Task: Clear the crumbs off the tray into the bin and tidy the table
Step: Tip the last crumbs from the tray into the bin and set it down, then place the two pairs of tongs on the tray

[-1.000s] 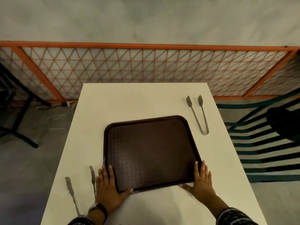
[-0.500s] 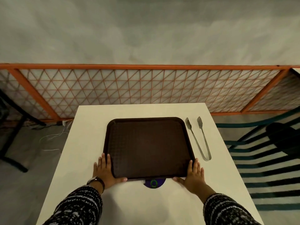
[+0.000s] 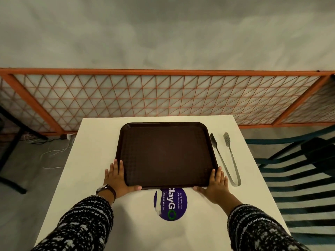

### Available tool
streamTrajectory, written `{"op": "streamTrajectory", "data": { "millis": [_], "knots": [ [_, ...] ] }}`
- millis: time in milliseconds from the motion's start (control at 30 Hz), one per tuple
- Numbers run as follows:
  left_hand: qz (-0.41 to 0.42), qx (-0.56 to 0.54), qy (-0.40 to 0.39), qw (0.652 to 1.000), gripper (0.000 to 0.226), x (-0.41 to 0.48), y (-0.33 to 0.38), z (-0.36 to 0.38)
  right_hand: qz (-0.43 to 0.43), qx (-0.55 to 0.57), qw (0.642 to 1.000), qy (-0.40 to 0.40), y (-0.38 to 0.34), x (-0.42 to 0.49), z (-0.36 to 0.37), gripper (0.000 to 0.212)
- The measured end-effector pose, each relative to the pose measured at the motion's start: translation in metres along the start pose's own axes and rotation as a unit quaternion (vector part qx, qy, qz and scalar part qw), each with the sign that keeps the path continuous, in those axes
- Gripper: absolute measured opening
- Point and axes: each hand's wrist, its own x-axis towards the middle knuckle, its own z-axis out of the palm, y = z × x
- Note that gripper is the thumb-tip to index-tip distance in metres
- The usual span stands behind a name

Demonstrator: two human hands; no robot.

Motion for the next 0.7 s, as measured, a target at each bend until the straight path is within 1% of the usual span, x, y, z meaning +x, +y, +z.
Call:
{"op": "streamTrajectory", "data": {
  "millis": [200, 267, 333, 367, 400, 467, 533, 600, 633, 667, 700],
  "knots": [
    [0.009, -0.008, 0.022, 1.0, 0.133, 0.004, -0.001, 0.002, -0.003, 0.022, 1.0, 0.014, 0.001, 0.002, -0.001, 0.119],
    [0.018, -0.029, 0.045, 0.998, 0.132, -0.003, 0.001, 0.003, -0.006, 0.04, 0.998, 0.041, 0.002, -0.003, -0.002, 0.119],
    [0.029, -0.091, 0.085, 0.992, 0.126, -0.015, 0.006, 0.002, -0.019, 0.047, 0.995, 0.083, 0.002, -0.011, -0.003, 0.113],
    [0.031, -0.137, 0.102, 0.985, 0.118, -0.024, 0.01, 0.002, -0.032, 0.047, 0.994, 0.098, 0.001, -0.019, -0.002, 0.109],
    [0.031, -0.178, 0.112, 0.977, 0.105, -0.039, 0.013, 0.004, -0.048, 0.044, 0.992, 0.106, 0.0, -0.029, 0.001, 0.103],
    [0.037, -0.229, 0.11, 0.967, 0.078, -0.069, 0.017, 0.01, -0.091, 0.037, 0.988, 0.118, -0.004, -0.054, 0.013, 0.089],
    [0.046, -0.254, 0.097, 0.961, 0.063, -0.108, 0.013, 0.023, -0.148, 0.013, 0.984, 0.1, -0.011, -0.087, 0.031, 0.076],
    [0.049, -0.261, 0.113, 0.958, 0.056, -0.148, 0.004, 0.041, -0.199, -0.01, 0.977, 0.072, -0.015, -0.12, 0.055, 0.068],
    [0.044, -0.26, 0.129, 0.956, 0.053, -0.166, -0.002, 0.051, -0.216, -0.013, 0.974, 0.061, -0.016, -0.135, 0.067, 0.068],
    [0.035, -0.256, 0.148, 0.955, 0.052, -0.184, -0.009, 0.061, -0.229, -0.012, 0.972, 0.054, -0.017, -0.15, 0.08, 0.074],
    [0.021, -0.251, 0.163, 0.954, 0.051, -0.201, -0.017, 0.072, -0.243, -0.011, 0.969, 0.051, -0.019, -0.164, 0.092, 0.086]
  ]
}}
